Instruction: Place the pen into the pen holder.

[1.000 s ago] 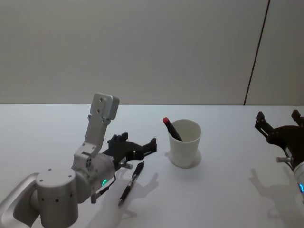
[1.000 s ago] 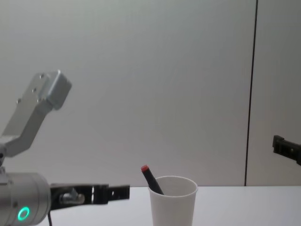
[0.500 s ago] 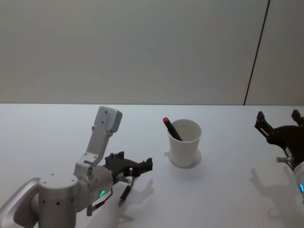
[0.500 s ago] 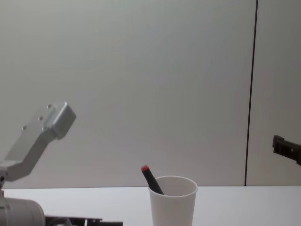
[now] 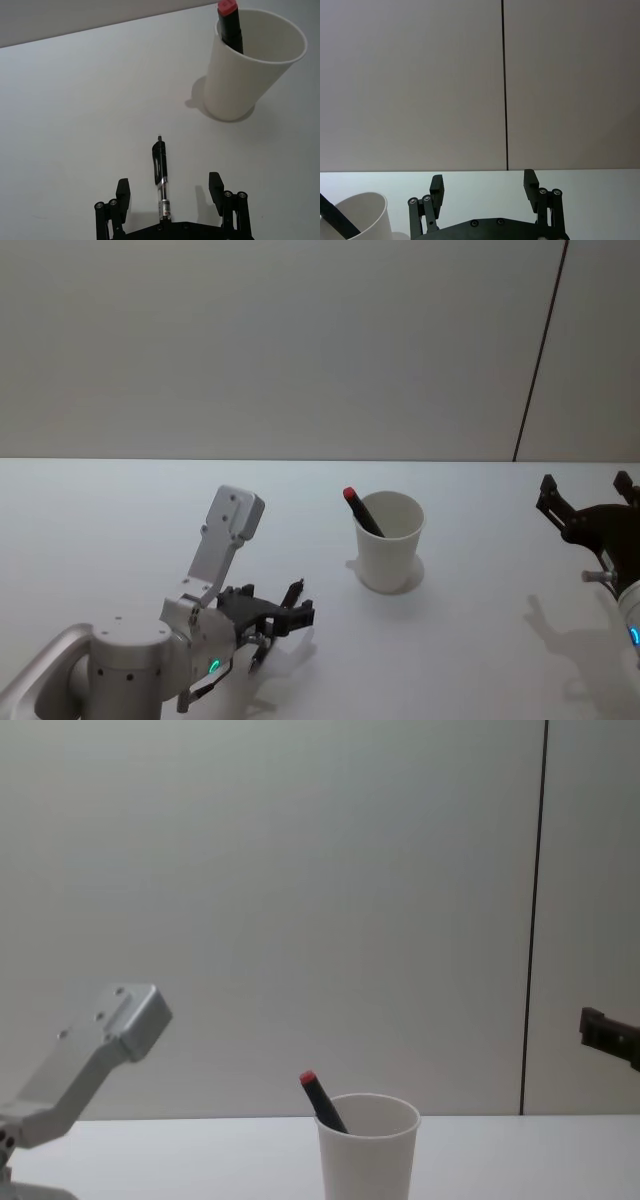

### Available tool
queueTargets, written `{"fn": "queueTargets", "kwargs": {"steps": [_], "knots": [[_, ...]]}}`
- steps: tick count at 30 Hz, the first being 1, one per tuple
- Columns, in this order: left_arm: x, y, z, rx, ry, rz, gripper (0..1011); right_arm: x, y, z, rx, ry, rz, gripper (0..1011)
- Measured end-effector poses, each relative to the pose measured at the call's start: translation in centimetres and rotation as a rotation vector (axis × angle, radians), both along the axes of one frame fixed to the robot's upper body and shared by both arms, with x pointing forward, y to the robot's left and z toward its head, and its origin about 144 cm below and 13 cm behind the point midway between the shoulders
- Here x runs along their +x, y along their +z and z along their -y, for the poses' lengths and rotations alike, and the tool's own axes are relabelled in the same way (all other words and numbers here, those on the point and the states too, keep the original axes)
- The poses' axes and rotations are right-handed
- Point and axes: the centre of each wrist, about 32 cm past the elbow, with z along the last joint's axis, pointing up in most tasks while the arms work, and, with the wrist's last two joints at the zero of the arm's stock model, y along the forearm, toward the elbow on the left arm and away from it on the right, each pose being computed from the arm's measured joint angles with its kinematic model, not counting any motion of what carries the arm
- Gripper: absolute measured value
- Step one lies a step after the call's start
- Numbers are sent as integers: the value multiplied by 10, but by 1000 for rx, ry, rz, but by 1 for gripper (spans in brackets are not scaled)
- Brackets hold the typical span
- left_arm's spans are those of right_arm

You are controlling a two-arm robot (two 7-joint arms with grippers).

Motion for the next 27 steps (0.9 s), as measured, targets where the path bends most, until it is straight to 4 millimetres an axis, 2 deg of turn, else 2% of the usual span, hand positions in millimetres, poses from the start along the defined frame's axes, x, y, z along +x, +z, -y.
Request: {"fn": "queueTargets", "kwargs": {"steps": [16, 20, 27], "knots": [[-2, -11, -1, 43, 8, -54, 996, 0, 0, 0, 0, 0, 0, 1002], [-2, -12, -1, 51, 8, -62, 925, 0, 0, 0, 0, 0, 0, 1001], [-1, -13, 0, 76, 8, -78, 712, 0, 0, 0, 0, 0, 0, 1001]]}}
